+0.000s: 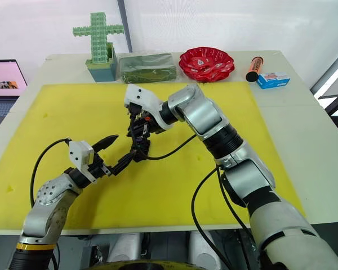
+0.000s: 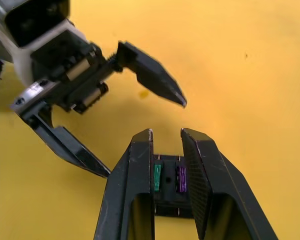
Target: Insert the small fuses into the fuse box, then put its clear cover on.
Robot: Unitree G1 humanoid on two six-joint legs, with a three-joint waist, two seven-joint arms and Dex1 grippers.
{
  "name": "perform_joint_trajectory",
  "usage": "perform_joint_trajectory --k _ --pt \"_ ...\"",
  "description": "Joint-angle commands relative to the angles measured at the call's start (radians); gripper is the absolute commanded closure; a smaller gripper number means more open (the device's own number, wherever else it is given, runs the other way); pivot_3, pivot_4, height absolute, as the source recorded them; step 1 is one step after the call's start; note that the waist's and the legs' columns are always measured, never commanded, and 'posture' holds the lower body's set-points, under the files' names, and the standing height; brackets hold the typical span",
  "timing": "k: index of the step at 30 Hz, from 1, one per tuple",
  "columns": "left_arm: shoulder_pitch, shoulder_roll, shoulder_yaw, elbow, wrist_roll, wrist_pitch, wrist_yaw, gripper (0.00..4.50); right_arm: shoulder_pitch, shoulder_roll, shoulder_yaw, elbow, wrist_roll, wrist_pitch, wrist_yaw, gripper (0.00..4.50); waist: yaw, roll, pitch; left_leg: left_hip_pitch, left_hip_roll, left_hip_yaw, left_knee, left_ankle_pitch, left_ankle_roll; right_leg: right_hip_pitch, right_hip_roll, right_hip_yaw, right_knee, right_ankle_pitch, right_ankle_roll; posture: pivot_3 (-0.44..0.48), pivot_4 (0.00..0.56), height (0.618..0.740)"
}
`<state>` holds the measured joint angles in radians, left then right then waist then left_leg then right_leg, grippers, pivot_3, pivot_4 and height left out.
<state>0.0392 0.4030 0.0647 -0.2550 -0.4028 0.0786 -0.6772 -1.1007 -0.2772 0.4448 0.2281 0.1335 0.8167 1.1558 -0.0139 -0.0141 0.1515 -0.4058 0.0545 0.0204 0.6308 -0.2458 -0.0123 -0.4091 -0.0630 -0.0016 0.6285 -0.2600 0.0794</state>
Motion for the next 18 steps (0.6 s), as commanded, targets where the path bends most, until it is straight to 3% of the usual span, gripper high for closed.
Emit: perform_joint_trajectory --k 1,2,18 --pt "-0.007 0.009 0.017 -0.013 -0.009 -0.007 -0.009 0.00 -0.019 0.009 -0.039 0.006 0.010 -0.023 -0.028 4.20 0.000 0.000 0.000 0.000 0.000 0.000 0.000 0.000 0.000 0.000 0.000 0.000 0.000 0.000 0.000 0.000 0.150 0.740" --pt "-0.008 0.009 0.017 -0.012 -0.009 -0.007 -0.010 0.00 -0.020 0.009 -0.038 0.008 0.012 -0.024 -0.030 4.47 0.000 0.000 0.000 0.000 0.000 0.000 0.000 0.000 0.000 0.000 0.000 0.000 0.000 0.000 0.000 0.000 0.150 0.740" --pt "-0.002 0.011 0.017 -0.022 -0.010 -0.003 -0.011 0.00 0.036 0.032 0.008 0.086 -0.015 -0.116 -0.050 4.47 0.000 0.000 0.000 0.000 0.000 0.000 0.000 0.000 0.000 0.000 0.000 0.000 0.000 0.000 0.000 0.000 0.150 0.740"
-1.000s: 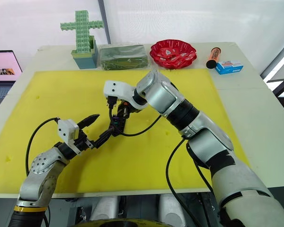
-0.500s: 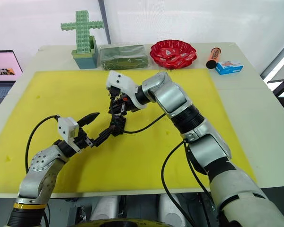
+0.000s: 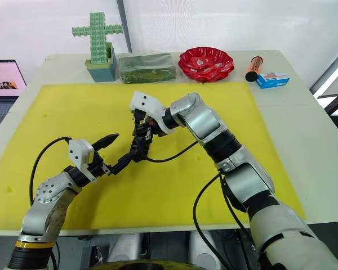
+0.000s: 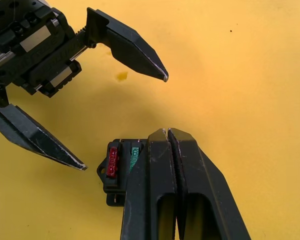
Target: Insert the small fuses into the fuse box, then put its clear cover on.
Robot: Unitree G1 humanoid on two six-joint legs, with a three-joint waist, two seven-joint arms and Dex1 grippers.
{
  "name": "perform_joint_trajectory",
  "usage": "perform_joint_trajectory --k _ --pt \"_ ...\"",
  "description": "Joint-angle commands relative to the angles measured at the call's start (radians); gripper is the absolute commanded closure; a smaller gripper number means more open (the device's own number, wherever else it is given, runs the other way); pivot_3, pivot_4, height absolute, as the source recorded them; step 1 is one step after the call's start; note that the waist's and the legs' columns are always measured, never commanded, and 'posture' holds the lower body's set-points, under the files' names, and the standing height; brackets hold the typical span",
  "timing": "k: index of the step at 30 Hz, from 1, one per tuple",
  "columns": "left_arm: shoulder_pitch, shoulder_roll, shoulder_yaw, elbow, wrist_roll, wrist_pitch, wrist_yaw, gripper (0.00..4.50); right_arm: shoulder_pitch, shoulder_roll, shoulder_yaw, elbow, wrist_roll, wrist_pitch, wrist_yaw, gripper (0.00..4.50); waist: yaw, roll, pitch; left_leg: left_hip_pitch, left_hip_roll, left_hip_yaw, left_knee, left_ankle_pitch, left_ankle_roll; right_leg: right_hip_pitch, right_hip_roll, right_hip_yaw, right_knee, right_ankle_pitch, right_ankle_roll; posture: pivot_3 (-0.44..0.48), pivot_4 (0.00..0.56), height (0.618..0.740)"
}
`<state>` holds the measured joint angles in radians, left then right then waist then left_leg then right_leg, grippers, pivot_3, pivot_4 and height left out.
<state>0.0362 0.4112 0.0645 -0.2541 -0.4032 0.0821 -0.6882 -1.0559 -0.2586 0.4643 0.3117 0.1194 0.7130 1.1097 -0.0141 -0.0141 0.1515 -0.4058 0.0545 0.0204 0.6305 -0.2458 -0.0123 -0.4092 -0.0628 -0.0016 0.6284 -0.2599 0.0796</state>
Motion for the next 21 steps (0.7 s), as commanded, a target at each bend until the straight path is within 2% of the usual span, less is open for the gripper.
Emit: perform_joint_trajectory --k 1,21 --pt "0.002 0.003 0.018 -0.023 -0.010 -0.006 0.000 0.00 -0.011 0.016 -0.015 0.008 0.001 -0.010 -0.004 4.47 0.001 0.000 0.000 0.000 0.000 0.000 0.000 0.000 0.000 0.000 0.000 0.000 0.000 0.000 0.000 0.000 0.150 0.740" --pt "-0.002 0.005 0.020 -0.024 -0.009 -0.004 0.007 0.00 -0.030 0.032 -0.042 0.095 0.001 -0.012 -0.013 4.47 0.001 0.000 0.000 0.000 0.000 0.000 0.000 0.000 0.000 0.000 0.000 0.000 0.000 0.000 0.000 0.000 0.150 0.740"
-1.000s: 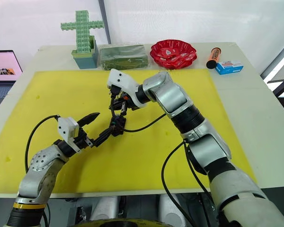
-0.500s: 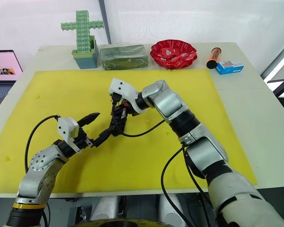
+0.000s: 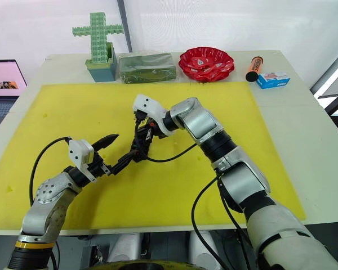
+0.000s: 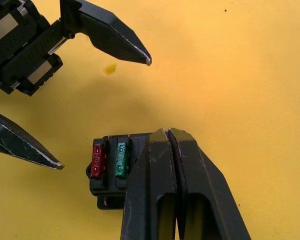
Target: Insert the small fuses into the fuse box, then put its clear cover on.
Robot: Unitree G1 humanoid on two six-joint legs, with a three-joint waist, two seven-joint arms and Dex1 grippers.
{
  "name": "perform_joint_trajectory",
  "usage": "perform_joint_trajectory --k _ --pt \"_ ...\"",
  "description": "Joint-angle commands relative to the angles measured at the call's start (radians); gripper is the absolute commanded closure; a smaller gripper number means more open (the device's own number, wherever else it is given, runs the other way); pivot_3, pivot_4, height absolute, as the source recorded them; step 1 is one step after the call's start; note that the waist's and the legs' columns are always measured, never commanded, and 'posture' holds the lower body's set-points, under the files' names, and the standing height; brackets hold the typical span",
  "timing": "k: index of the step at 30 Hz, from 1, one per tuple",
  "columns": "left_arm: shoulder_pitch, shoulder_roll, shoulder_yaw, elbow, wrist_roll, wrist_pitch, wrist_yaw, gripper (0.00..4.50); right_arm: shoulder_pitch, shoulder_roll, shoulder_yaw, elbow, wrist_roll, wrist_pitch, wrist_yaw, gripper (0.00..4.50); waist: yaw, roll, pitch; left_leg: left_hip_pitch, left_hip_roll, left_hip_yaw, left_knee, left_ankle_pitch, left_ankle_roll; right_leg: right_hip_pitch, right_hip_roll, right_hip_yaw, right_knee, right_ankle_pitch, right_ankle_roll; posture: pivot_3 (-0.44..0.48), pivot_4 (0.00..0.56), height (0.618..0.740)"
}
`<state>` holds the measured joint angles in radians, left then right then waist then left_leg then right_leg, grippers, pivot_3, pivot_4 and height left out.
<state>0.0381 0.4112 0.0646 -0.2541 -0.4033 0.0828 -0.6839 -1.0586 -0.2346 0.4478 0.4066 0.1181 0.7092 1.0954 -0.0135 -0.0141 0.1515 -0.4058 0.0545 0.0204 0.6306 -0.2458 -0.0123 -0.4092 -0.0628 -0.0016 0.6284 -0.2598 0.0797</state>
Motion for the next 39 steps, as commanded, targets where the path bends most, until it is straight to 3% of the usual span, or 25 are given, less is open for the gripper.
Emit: perform_joint_trajectory --k 1,21,33,39 --pt "-0.004 0.005 0.020 -0.023 -0.009 -0.004 0.002 0.00 -0.024 0.008 -0.023 0.001 0.002 -0.006 0.003 4.47 0.000 0.000 0.000 0.000 0.000 0.000 0.000 0.000 0.000 0.000 0.000 0.000 0.000 0.000 0.000 0.000 0.150 0.740" --pt "0.004 0.008 0.016 -0.031 -0.002 -0.006 0.002 0.00 0.023 0.043 -0.037 0.104 -0.003 -0.014 -0.005 4.47 0.000 0.000 0.000 0.001 0.000 0.000 0.000 0.000 0.000 0.001 0.000 0.000 0.000 0.000 0.000 0.000 0.150 0.740" --pt "0.010 0.012 0.021 -0.034 -0.005 -0.006 0.002 0.00 -0.007 0.010 -0.103 -0.062 0.090 0.062 0.066 4.47 0.000 0.000 0.000 0.001 0.000 0.000 0.000 0.000 0.000 0.001 0.000 0.000 0.000 0.000 0.000 0.000 0.150 0.740" --pt "0.004 0.011 0.016 -0.031 -0.005 -0.005 0.000 0.00 -0.012 0.007 -0.124 -0.036 0.061 -0.013 0.025 4.47 0.000 0.000 0.000 0.001 0.000 0.000 0.000 0.000 0.000 0.001 0.000 0.000 0.000 0.000 0.000 0.000 0.150 0.740"
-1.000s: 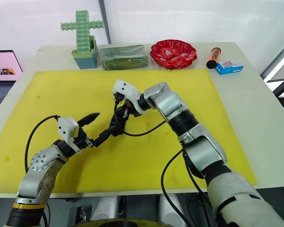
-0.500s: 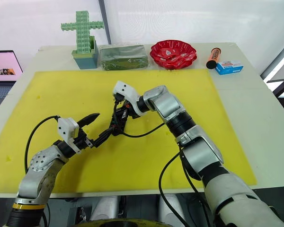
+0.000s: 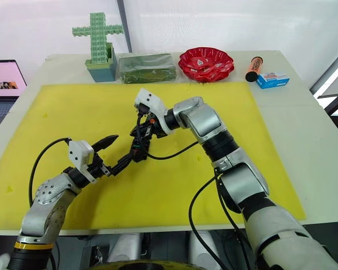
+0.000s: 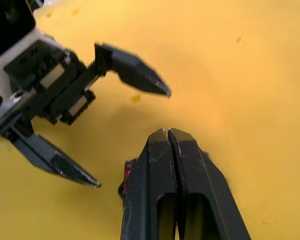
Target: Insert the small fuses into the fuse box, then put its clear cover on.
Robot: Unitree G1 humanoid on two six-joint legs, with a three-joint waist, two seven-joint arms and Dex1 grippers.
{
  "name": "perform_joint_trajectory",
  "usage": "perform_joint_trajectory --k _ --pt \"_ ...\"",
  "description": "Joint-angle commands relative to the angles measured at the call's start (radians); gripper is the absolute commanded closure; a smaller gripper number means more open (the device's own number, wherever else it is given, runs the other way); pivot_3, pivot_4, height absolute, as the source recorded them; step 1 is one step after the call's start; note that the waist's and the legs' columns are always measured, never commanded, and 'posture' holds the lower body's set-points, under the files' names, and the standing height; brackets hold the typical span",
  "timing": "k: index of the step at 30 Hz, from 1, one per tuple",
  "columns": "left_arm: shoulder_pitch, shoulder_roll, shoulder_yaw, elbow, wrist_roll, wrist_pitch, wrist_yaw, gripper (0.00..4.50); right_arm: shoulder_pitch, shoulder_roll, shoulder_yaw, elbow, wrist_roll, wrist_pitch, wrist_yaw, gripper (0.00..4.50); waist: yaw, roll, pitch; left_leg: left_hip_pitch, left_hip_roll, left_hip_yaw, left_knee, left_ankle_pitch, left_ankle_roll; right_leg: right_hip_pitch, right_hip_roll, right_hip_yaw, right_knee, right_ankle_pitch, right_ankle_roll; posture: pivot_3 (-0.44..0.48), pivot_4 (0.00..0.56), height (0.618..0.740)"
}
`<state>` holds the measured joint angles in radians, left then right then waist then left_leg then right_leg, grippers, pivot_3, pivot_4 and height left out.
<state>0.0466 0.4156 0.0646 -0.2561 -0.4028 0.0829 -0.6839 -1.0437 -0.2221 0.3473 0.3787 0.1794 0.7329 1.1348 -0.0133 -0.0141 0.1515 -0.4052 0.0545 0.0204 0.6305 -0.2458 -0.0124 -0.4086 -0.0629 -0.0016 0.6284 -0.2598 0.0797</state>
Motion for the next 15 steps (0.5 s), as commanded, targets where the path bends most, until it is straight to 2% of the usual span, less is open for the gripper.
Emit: perform_joint_trajectory --k 1,5,15 --pt "-0.006 0.007 0.015 -0.028 -0.005 -0.005 0.000 0.00 -0.023 -0.005 -0.021 -0.003 -0.005 -0.045 -0.018 4.47 0.000 0.000 0.000 0.000 0.000 0.000 0.000 0.000 0.000 0.000 0.000 0.000 0.000 0.000 0.000 0.000 0.150 0.740" --pt "-0.011 0.009 0.016 -0.025 -0.006 -0.005 -0.004 0.00 0.021 -0.008 0.009 0.002 -0.038 -0.110 -0.030 4.47 0.000 0.000 0.000 0.000 0.000 0.000 0.000 0.000 0.000 0.000 0.000 0.000 0.000 0.000 0.000 0.000 0.150 0.740" --pt "-0.008 0.018 0.016 -0.032 -0.011 0.000 -0.010 0.00 0.051 -0.001 0.022 0.029 -0.057 -0.130 -0.044 4.47 0.000 0.000 0.000 0.000 0.000 0.000 0.000 0.000 0.000 0.000 0.000 0.000 0.000 0.000 0.000 0.000 0.150 0.740"
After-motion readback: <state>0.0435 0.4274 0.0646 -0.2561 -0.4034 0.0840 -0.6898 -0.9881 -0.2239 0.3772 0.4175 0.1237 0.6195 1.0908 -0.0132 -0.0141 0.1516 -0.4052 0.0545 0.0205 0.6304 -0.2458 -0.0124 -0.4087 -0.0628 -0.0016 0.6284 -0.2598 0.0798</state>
